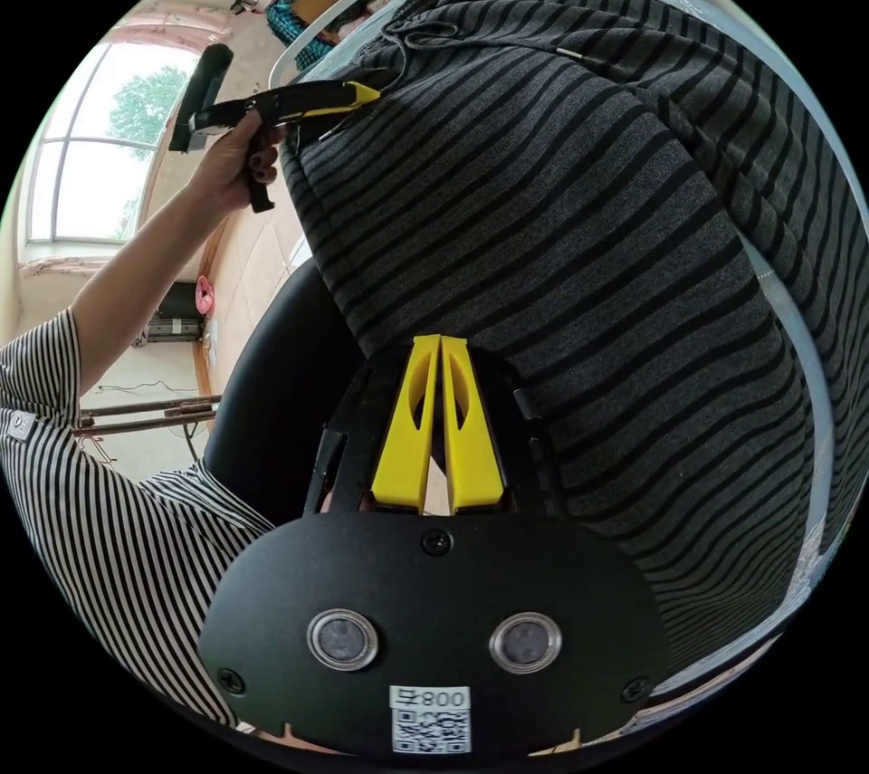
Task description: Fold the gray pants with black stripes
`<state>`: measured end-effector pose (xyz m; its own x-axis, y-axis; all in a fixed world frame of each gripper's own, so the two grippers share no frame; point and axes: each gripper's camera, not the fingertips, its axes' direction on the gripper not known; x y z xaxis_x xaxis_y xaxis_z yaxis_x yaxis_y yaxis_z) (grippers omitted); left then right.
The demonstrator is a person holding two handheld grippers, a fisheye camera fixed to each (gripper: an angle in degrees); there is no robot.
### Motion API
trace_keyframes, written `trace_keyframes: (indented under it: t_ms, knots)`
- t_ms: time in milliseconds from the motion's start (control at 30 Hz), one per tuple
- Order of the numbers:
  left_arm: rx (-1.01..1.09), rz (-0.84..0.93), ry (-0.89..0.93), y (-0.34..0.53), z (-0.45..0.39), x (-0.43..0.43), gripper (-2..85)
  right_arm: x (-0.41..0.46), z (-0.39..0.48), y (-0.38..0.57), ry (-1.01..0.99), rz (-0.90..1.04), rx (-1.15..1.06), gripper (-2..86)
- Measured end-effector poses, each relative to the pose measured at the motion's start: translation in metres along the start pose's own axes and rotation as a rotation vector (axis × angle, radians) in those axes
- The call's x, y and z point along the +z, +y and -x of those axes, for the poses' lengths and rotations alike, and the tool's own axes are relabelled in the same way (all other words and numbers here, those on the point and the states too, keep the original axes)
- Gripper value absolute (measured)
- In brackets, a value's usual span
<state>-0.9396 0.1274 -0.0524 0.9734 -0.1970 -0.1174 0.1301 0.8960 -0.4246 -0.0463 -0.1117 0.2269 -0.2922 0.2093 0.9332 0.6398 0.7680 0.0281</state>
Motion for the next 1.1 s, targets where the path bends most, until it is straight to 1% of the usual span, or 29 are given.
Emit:
trace_keyframes:
  t_ms: [33, 167, 233, 300, 367, 400, 467, 533, 600, 633, 667, 700, 733, 767, 800, 833, 967, 1033, 1100]
  knots:
    - [-0.001, 0.024, -0.003, -0.008, -0.009, 0.002, 3.9, -0.004, 0.001, 0.000, 0.000, -0.001, -0.002, 0.3]
    - [0.070, -0.083, 0.079, -0.038, -0.051, -0.018, 2.8, -0.017, 0.004, 0.002, -0.010, -0.009, -0.016, 0.2]
    - [0.080, -0.109, 0.118, -0.059, -0.067, -0.021, 3.1, -0.027, 0.005, 0.004, -0.030, -0.023, -0.014, 0.2]
    - [0.081, -0.083, 0.142, -0.081, -0.081, -0.014, 4.1, -0.036, 0.005, 0.005, -0.047, -0.027, -0.009, 0.2]
    - [0.069, -0.006, 0.135, -0.105, -0.097, -0.002, 6.6, -0.046, 0.007, 0.006, -0.052, -0.023, -0.008, 0.2]
    - [0.069, -0.003, 0.138, -0.108, -0.101, -0.002, 6.9, -0.056, 0.010, 0.007, -0.043, -0.025, -0.010, 0.2]
    - [0.090, -0.069, 0.142, -0.111, -0.122, -0.013, 7.7, -0.074, 0.012, 0.014, -0.008, -0.043, -0.002, 0.2]
    - [0.128, -0.084, 0.148, -0.107, -0.139, -0.017, 7.7, -0.108, 0.010, 0.032, 0.066, -0.116, 0.035, 0.2]
    - [0.155, -0.037, 0.136, -0.101, -0.156, -0.008, 7.5, -0.127, 0.003, 0.047, 0.151, -0.143, 0.085, 0.2]
    - [0.160, 0.024, 0.111, -0.098, -0.165, 0.006, 7.1, -0.135, -0.004, 0.053, 0.183, -0.144, 0.130, 0.2]
    - [0.165, 0.115, 0.091, -0.096, -0.174, 0.024, 6.6, -0.136, -0.008, 0.055, 0.181, -0.131, 0.149, 0.2]
    - [0.173, 0.162, 0.073, -0.095, -0.178, 0.033, 6.2, -0.134, -0.015, 0.056, 0.155, -0.073, 0.167, 0.2]
    - [0.155, 0.112, 0.062, -0.092, -0.184, 0.034, 5.6, -0.135, -0.016, 0.058, 0.140, -0.071, 0.163, 0.2]
    - [0.106, 0.092, 0.101, -0.096, -0.191, 0.030, 5.3, -0.140, -0.015, 0.060, 0.137, -0.094, 0.163, 0.2]
    - [0.116, 0.096, 0.140, -0.100, -0.197, 0.030, 5.1, -0.148, -0.011, 0.059, 0.142, -0.080, 0.158, 0.2]
    - [0.150, 0.094, 0.191, -0.106, -0.213, 0.029, 5.5, -0.156, -0.005, 0.058, 0.165, -0.064, 0.139, 0.2]
    - [0.306, 0.054, 0.170, -0.142, -0.292, 0.032, 7.3, -0.189, 0.003, 0.052, 0.201, -0.065, 0.107, 0.2]
    - [0.378, 0.025, 0.173, -0.161, -0.327, 0.035, 7.7, -0.222, -0.004, 0.049, 0.236, -0.124, 0.129, 0.3]
    - [0.440, 0.005, 0.137, -0.179, -0.362, 0.041, 8.0, -0.252, -0.017, 0.050, 0.277, -0.180, 0.177, 0.4]
